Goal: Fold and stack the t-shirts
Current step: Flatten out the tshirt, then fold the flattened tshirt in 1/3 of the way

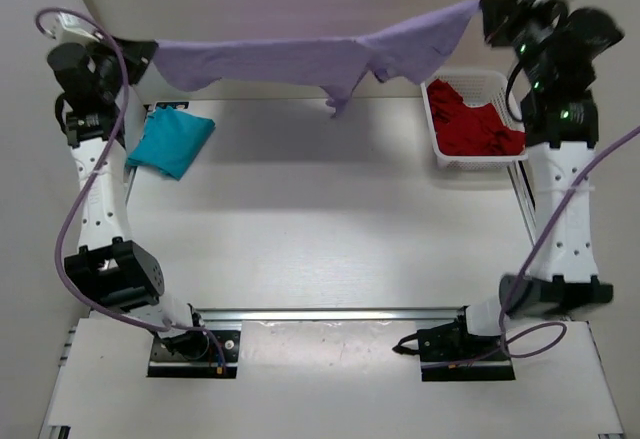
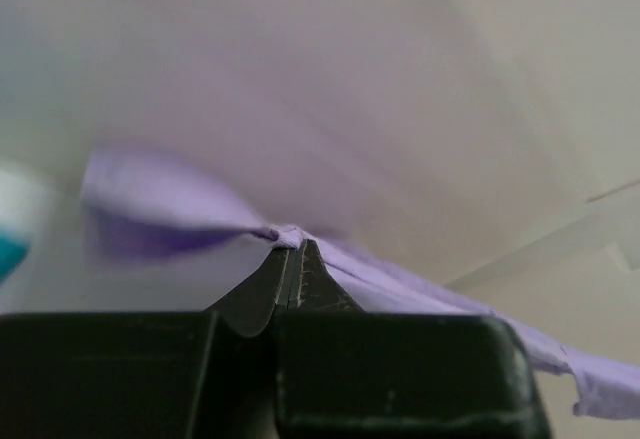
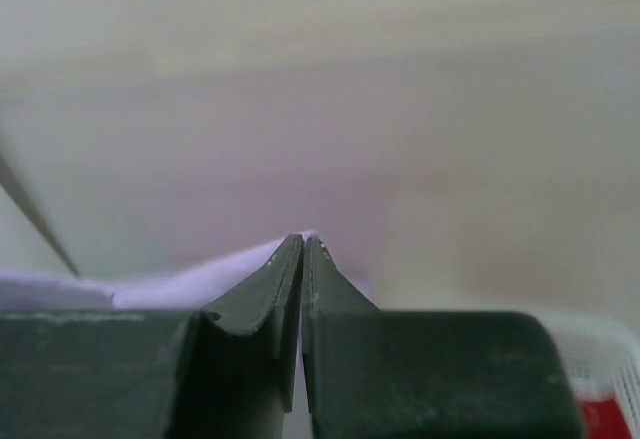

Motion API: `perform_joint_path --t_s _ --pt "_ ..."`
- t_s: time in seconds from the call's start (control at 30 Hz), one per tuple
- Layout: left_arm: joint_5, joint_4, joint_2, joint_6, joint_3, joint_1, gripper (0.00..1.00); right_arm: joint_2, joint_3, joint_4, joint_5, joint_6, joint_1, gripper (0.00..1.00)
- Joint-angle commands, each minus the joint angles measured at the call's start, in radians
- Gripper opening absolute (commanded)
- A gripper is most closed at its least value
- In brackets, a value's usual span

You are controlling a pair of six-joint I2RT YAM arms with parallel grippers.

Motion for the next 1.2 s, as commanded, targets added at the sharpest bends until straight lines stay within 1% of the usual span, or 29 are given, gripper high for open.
perform_joint_path --t_s 0.0,0.03,0.07,0.1,0.13,0.17,0.2,0.23,0.27,0.3,0.33,0.37,0.4,0.47,0.5,0.53,0.57,0.6,0.7,0.77,0.8,0.87,0.9,1.0,1.03,1.1,1.17 --pt "-0.043 0.029 -0.178 0.072 -0.240 -0.019 0.00 -0.190 -0.455 0.051 0.145 -0.093 0.034 0.00" --pt "-0.064 0.051 -0.211 0.086 -0.378 -0.027 0.00 -0.276 -0.638 0.069 0.156 -0.082 0.039 0.00" --pt "-0.076 0.081 -0.285 0.101 -0.434 -0.040 0.00 -0.319 -0.721 0.104 0.177 -0.076 0.036 0.00" --pt "-0.105 0.086 -0.317 0.112 -0.553 -0.042 0.00 -0.384 -0.867 0.108 0.185 -0.053 0.040 0.00" --pt "-0.132 0.086 -0.384 0.129 -0.676 -0.057 0.00 -0.457 -1.011 0.102 0.197 -0.038 0.039 0.00" --pt "-0.142 0.091 -0.463 0.134 -0.736 -0.059 0.00 -0.499 -1.070 0.091 0.208 -0.023 0.036 0.00" --pt "-0.146 0.095 -0.539 0.137 -0.870 -0.057 0.00 -0.575 -1.190 0.076 0.228 -0.003 0.034 0.00" --pt "-0.153 0.095 -0.577 0.138 -0.996 -0.054 0.00 -0.640 -1.289 0.067 0.233 0.035 0.036 0.00" --pt "-0.155 0.089 -0.651 0.138 -1.105 -0.048 0.00 -0.672 -1.329 0.038 0.220 0.040 0.034 0.00" --pt "-0.147 0.065 -0.711 0.143 -1.154 -0.038 0.00 -0.726 -1.401 -0.001 0.208 0.069 0.027 0.00" --pt "-0.129 0.040 -0.743 0.154 -1.241 -0.033 0.00 -0.760 -1.457 -0.027 0.196 0.088 0.010 0.00" --pt "-0.126 0.028 -0.793 0.167 -1.310 -0.028 0.00 -0.784 -1.483 -0.059 0.150 0.093 -0.003 0.00" --pt "-0.141 -0.015 -0.844 0.177 -1.339 -0.033 0.00 -0.789 -1.526 -0.088 0.089 0.106 -0.042 0.00" --pt "-0.132 -0.064 -0.918 0.204 -1.437 -0.002 0.00 -0.829 -1.578 -0.128 -0.009 0.116 -0.096 0.00" --pt "-0.103 -0.089 -0.961 0.207 -1.459 0.022 0.00 -0.846 -1.619 -0.133 -0.069 0.125 -0.116 0.00" --pt "-0.069 -0.109 -0.981 0.220 -1.499 0.044 0.00 -0.873 -1.642 -0.151 -0.085 0.140 -0.115 0.00" --pt "-0.064 -0.124 -1.012 0.232 -1.520 0.055 0.00 -0.899 -1.655 -0.170 -0.096 0.149 -0.093 0.00" --pt "-0.064 -0.153 -1.032 0.243 -1.530 0.059 0.00 -0.912 -1.661 -0.197 -0.090 0.154 -0.073 0.00" --pt "-0.093 -0.207 -1.053 0.270 -1.542 0.024 0.00 -0.967 -1.669 -0.283 -0.056 0.172 -0.009 0.00" --pt "-0.095 -0.227 -1.056 0.257 -1.550 -0.017 0.00 -1.013 -1.624 -0.349 -0.025 0.185 0.035 0.00" --pt "-0.092 -0.234 -1.065 0.252 -1.545 -0.027 0.00 -1.022 -1.615 -0.399 -0.002 0.179 0.036 0.01" --pt "-0.051 -0.250 -1.090 0.250 -1.545 -0.001 0.00 -1.032 -1.588 -0.452 0.019 0.177 0.092 0.00" --pt "-0.041 -0.248 -1.087 0.250 -1.542 0.002 0.00 -1.036 -1.586 -0.457 0.029 0.177 0.100 0.01" --pt "-0.021 -0.228 -1.058 0.227 -1.519 0.009 0.00 -1.000 -1.600 -0.400 0.027 0.160 0.094 0.00" --pt "-0.018 -0.200 -1.032 0.217 -1.516 0.012 0.00 -0.983 -1.600 -0.353 0.015 0.160 0.082 0.00" --pt "-0.009 -0.167 -0.975 0.210 -1.489 0.056 0.00 -0.888 -1.572 -0.267 0.003 0.142 0.072 0.00" --pt "0.000 -0.120 -0.923 0.191 -1.470 0.090 0.00 -0.817 -1.546 -0.210 0.025 0.155 0.063 0.00"
